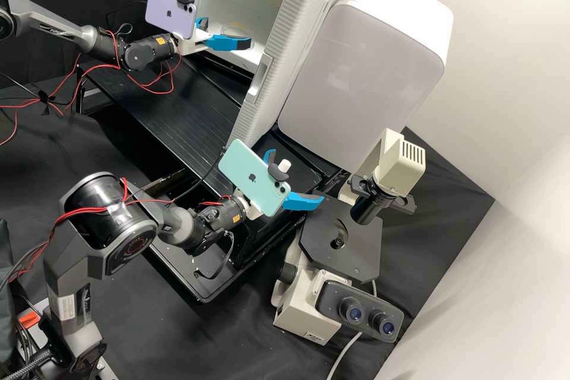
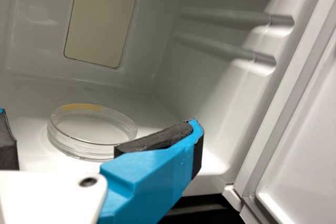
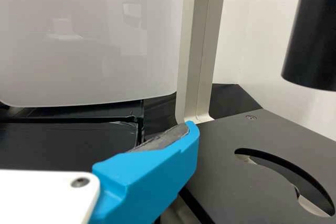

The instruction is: Take the petri dish out of the incubator

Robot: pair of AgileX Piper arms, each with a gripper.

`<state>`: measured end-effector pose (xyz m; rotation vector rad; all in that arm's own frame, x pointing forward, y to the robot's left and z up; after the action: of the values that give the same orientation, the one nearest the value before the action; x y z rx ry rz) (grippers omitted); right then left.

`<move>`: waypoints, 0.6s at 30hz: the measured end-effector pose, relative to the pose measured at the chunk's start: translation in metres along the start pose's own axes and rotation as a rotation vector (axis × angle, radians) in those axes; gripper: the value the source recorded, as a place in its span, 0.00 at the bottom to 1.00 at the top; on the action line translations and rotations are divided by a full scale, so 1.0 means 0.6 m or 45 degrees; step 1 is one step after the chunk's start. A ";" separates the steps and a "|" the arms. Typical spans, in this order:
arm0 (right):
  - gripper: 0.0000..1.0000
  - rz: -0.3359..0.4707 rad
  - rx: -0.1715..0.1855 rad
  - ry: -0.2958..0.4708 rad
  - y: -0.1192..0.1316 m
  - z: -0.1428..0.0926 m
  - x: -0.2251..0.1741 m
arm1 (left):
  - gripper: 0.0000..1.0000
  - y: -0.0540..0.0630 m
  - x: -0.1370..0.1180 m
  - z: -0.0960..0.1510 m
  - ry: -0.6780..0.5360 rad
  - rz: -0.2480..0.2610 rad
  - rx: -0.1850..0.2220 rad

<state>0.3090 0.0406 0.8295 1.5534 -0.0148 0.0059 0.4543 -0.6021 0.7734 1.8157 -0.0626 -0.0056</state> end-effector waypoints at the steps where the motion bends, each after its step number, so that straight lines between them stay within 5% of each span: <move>1: 1.00 0.000 0.000 0.000 0.000 0.000 0.000 | 1.00 0.000 0.000 0.000 0.000 0.000 0.011; 9: 1.00 0.000 0.000 0.000 0.000 0.000 0.000 | 1.00 0.017 0.004 0.027 -0.033 0.048 0.219; 18: 1.00 0.000 0.000 0.000 0.000 0.000 0.000 | 1.00 0.047 0.020 0.043 0.067 0.099 0.286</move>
<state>0.3090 0.0406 0.8295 1.5534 -0.0148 0.0059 0.4644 -0.6347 0.7948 2.0357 -0.0999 0.1079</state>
